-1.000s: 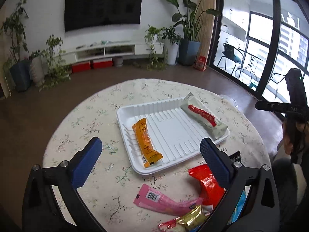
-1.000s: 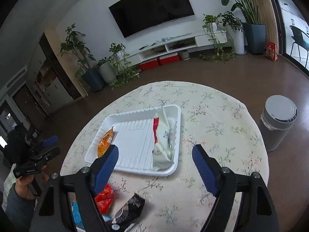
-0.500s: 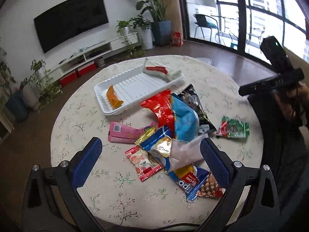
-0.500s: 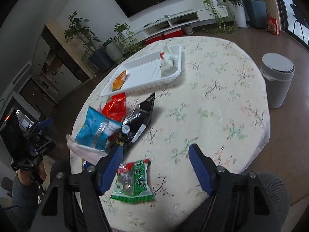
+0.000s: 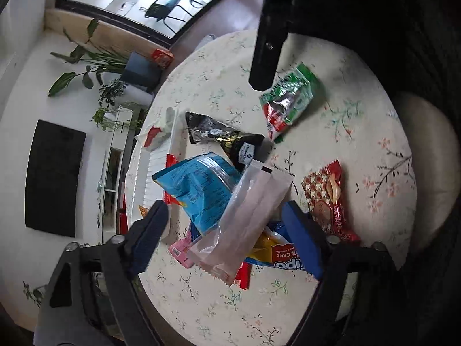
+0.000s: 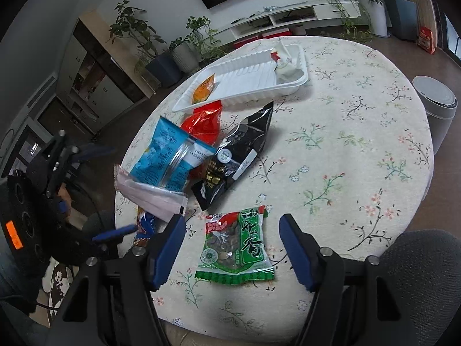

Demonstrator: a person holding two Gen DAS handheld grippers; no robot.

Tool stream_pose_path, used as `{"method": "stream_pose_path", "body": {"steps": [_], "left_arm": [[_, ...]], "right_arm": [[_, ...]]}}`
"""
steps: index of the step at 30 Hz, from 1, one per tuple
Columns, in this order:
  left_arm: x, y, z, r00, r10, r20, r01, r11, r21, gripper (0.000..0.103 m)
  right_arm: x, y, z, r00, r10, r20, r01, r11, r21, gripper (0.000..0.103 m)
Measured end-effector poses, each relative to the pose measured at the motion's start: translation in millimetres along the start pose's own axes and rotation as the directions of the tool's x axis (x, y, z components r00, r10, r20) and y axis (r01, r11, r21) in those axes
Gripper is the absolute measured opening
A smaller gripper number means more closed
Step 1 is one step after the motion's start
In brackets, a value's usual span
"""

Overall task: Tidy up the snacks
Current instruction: 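Grasp the pink wafer with the left tool while the right tool reaches the green seaweed packet, then lift the pink wafer with the left tool while the right tool grasps the green seaweed packet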

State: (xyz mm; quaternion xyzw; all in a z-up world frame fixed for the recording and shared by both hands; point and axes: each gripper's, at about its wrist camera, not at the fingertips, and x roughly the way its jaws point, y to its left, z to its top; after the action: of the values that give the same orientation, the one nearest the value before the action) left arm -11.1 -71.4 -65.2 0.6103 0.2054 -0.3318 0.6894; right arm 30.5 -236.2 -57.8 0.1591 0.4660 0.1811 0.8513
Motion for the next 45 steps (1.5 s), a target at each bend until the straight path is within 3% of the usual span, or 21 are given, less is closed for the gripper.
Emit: {"method": "stream_pose_path", "body": {"steps": [1,7,9,12,15,23,25,26,29,38,45], "left_arm": [[4,0,-2,1.000,-0.009,-0.008,0.009,1.000,0.014,0.065],[21,7,-7,0.996,-0.062,-0.070,0.064,0.998,0.028,0.064],[23,2,-6,0.995,-0.064,-0.076,0.069,0.995,0.065,0.058],[23,-5,-3,0.996,-0.055,-0.074,0.063,0.993,0.103,0.057],[27,-8,-3,0.994,-0.048,-0.094,0.059,0.991,0.117,0.046],[36,-11,-6,0.986,-0.028,-0.164,0.052,0.988,0.146,0.045],[35,-10,-6,0.985,-0.042,-0.166,0.064,0.990,0.128,0.044],[36,-9,-6,0.984,-0.060,-0.169,0.079,0.991,0.109,0.036],[42,-4,-6,0.981,-0.092,-0.171,0.105,0.992,0.069,0.030],[50,21,-12,0.980,-0.155,-0.122,0.144,0.985,-0.095,0.026],[38,36,-23,0.984,-0.160,-0.079,0.135,0.957,-0.256,0.026]], "right_arm": [[2,1,-1,1.000,0.002,-0.006,-0.002,1.000,-0.007,0.068],[10,1,-4,0.999,0.009,-0.036,-0.009,1.000,-0.008,0.067],[13,1,-4,0.999,0.006,-0.048,-0.006,1.000,-0.002,0.067],[17,-2,-4,0.998,-0.003,-0.063,0.004,1.000,0.015,0.067],[22,-6,-4,0.997,-0.013,-0.081,0.015,1.000,0.027,0.067],[26,-6,-5,0.995,-0.025,-0.094,0.027,0.999,0.023,0.067],[26,-6,-5,0.995,-0.027,-0.095,0.029,0.999,0.021,0.067],[26,-5,-5,0.995,-0.028,-0.096,0.030,0.999,0.020,0.067],[26,-3,-5,0.995,-0.031,-0.095,0.032,0.999,0.014,0.067],[23,-2,-3,0.996,-0.031,-0.085,0.032,0.999,0.019,0.067],[17,-2,-3,0.997,-0.031,-0.074,0.032,0.999,0.016,0.067]]}}
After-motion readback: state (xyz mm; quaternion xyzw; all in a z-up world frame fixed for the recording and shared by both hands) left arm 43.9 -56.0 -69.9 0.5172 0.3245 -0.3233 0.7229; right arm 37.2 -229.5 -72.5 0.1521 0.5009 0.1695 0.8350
